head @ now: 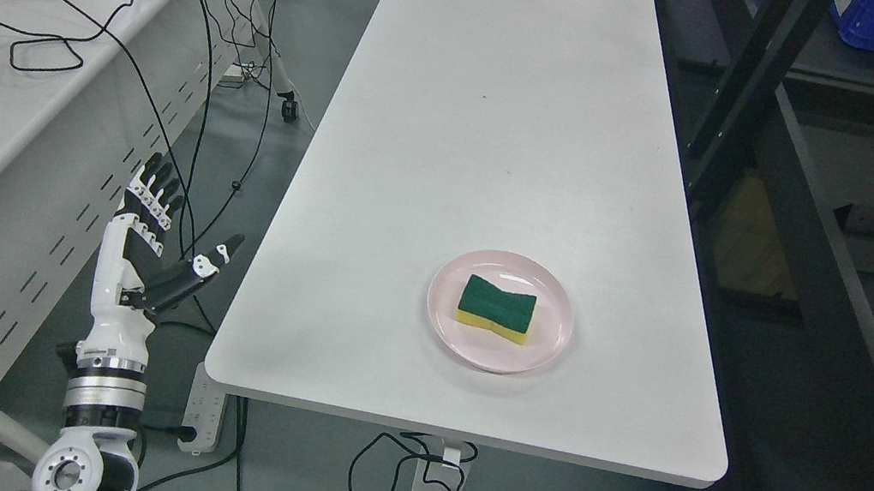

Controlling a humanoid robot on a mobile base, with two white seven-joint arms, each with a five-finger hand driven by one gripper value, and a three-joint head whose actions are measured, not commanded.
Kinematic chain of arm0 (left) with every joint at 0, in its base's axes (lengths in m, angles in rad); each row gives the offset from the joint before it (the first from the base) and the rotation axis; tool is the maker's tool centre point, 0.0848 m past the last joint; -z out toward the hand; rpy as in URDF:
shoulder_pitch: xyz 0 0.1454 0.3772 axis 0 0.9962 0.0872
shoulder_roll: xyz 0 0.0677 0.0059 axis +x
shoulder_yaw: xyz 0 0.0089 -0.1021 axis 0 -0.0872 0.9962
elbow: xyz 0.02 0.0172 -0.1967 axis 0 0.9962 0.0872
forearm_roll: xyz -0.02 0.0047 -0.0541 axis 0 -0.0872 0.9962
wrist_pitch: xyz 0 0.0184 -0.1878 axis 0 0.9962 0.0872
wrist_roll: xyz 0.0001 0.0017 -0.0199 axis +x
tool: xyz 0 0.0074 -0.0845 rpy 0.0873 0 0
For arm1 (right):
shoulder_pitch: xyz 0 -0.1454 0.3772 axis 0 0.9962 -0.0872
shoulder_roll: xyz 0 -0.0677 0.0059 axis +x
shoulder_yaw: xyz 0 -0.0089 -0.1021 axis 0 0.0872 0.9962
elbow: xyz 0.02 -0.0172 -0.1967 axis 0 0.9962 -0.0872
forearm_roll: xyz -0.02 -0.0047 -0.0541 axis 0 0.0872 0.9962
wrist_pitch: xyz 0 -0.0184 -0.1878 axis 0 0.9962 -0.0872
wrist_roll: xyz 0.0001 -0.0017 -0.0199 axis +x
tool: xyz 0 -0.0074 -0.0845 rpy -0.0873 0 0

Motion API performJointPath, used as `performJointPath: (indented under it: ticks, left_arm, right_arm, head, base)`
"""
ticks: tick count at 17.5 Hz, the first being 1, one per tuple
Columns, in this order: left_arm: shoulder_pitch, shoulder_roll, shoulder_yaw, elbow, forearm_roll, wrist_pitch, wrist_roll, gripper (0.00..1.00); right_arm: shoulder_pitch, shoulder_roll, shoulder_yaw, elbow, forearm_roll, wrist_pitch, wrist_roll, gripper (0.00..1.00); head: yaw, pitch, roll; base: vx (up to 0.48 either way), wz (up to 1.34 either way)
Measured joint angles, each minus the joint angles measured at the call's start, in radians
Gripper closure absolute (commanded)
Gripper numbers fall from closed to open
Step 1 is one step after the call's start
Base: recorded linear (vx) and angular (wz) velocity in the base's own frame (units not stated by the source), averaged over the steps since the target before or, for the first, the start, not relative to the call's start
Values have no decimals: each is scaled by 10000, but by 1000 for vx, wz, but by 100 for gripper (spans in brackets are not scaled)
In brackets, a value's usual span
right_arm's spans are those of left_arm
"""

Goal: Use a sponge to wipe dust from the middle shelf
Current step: 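Raise the left hand from rest toward the pink plate, then grasp the yellow-green sponge on the pink plate with the left hand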

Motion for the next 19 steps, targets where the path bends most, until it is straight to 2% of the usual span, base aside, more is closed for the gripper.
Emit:
performJointPath:
  ticks: [8, 12, 15, 19]
  left_arm:
    - [-84, 0, -98, 36, -3, -6, -153, 2]
    - [-558, 350, -157, 287, -251, -237, -1069, 2]
    - [-964, 745, -380, 531, -1236, -907, -2039, 2]
    - [-1470, 1109, -784, 802, -3243, -1991, -3213, 2]
  right_arm:
    - [0, 0, 0, 0, 0, 0, 0, 0]
    - [-2, 0, 0, 0, 0, 0, 0, 0]
    - [-1, 0, 0, 0, 0, 0, 0, 0]
    - [0, 0, 0, 0, 0, 0, 0, 0]
  head:
    - [0, 1, 0]
    - [0, 1, 0]
    - [0, 1, 0]
    - [0, 1, 0]
  base:
    - [21, -24]
    - [106, -65]
    - [54, -70]
    - [3, -11]
